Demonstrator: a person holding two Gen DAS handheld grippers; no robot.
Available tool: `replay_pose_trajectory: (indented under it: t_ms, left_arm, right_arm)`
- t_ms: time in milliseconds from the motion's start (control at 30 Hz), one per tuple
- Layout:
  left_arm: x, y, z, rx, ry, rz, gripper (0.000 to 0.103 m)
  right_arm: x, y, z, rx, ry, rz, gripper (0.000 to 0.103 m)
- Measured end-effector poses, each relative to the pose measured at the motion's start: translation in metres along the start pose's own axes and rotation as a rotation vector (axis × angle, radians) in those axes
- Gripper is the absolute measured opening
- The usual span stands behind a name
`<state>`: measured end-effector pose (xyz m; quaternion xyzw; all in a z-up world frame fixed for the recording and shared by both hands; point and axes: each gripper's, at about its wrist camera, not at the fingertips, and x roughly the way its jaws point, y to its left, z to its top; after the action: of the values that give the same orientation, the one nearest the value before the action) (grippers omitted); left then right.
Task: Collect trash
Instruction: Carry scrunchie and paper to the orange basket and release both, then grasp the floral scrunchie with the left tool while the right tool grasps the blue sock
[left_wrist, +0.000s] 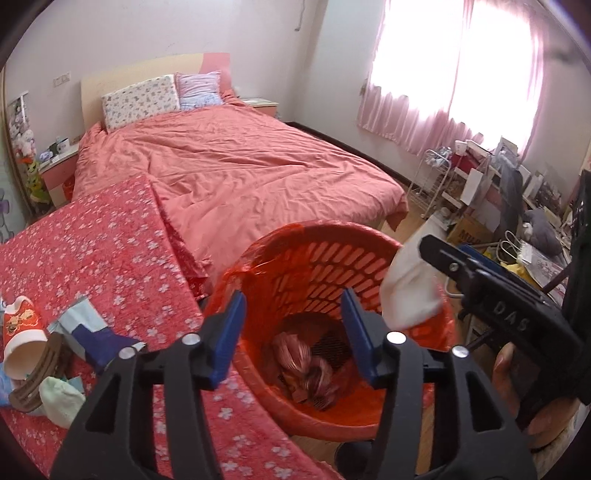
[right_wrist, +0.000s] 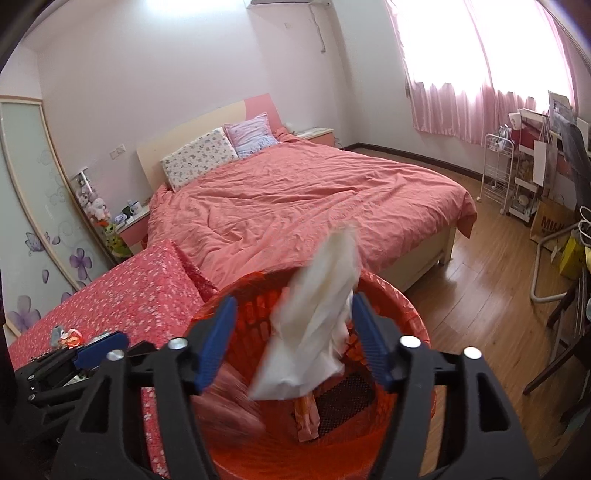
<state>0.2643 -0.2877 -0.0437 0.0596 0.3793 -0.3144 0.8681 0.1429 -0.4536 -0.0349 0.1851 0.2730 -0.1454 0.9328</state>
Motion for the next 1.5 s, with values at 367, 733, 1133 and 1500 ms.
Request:
replay_pose_trajectory:
  t_ms: [367,733,1133,1500]
  left_arm:
    - [-0.046,0.046,-0.028,-0.01,-0.023,0.112,0.064]
    - [-0.118,0.169,-0.071,-0.174,-0.039,0.341,0.066]
    - [-0.154,0.327,-0.1,-0.431,-0.01,0.566,0.066]
    - [-0.115,0.352,-0.102,-0.443,0.051,0.434,0.049]
  right_arm:
    - [-0.015,0.034,-0.008,-0.068,0.025,0.01,0.076]
    - [-0.015,0.115,-0.039,-0.2,0.104,0.127,0.076]
    - [0.03,0.199,-0.051,-0.272,0.184,0.179,0.061]
    - [0.088,0.236,-0.073,-0.388,0.364,0.155,0.051]
